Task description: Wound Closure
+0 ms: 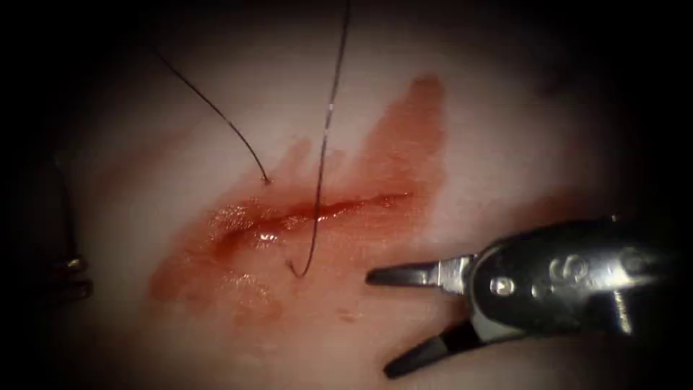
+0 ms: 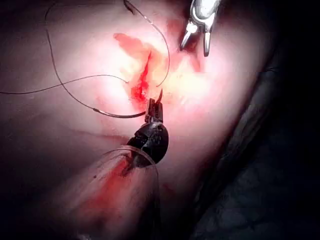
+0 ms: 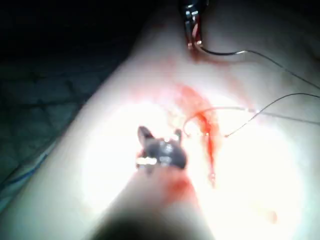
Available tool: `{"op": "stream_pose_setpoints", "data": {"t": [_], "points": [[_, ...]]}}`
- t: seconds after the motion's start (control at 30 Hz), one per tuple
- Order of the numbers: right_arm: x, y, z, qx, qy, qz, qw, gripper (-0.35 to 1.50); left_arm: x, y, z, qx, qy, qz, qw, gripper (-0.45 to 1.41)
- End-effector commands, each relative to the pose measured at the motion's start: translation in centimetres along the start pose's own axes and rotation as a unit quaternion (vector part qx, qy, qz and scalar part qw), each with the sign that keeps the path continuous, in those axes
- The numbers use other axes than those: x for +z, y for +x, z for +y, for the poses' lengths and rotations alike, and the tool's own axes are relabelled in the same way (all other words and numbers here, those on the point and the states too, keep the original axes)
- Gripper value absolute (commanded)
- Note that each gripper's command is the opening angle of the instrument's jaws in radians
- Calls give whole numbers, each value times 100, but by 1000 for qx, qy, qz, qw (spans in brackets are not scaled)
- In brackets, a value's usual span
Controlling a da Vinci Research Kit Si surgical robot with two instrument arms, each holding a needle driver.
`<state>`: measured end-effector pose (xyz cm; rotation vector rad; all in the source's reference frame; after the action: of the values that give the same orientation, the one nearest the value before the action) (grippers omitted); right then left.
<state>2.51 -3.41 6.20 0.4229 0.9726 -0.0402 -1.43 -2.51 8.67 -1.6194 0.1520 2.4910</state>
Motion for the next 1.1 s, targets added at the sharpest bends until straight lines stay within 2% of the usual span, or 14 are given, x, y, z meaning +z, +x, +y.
{"op": "stream_pose_setpoints", "data": {"t": [0.03,0.1,0.17,0.27,0.5,0.67,0.7,0.73,0.77,0.8,0.93,1.1], "points": [[12,-11,0,4,-4,-2,1000,130,7,-3,6,-1,-1,1,1000,-45],[21,-20,3,6,-9,-5,1000,116,7,-3,6,-1,-1,1,1000,-45],[31,-27,6,6,-15,-9,1000,116,7,-3,6,-1,-1,1,1000,-45],[63,-39,19,6,-30,-10,999,104,7,-4,6,-1,-1,1,1000,-45],[103,-36,39,17,-50,1,999,103,9,-4,8,0,-3,0,1000,-45],[126,-32,44,24,-51,-1,998,104,11,-4,9,0,-5,1,1000,-45],[131,-32,43,29,-46,-1,998,99,11,-4,9,0,-5,1,1000,-45],[133,-34,40,39,-31,2,999,16,11,-4,9,0,-5,0,1000,-45],[133,-35,39,41,-26,2,999,-35,11,-4,9,0,-5,0,1000,-45],[130,-38,36,42,-12,4,999,-35,11,-4,9,0,-5,0,1000,-45],[116,-44,34,50,-13,-8,999,-35,11,-4,9,0,-5,0,1000,-45],[109,-41,31,50,-10,-16,999,-35,11,-4,9,0,-5,0,1000,-45]]}}
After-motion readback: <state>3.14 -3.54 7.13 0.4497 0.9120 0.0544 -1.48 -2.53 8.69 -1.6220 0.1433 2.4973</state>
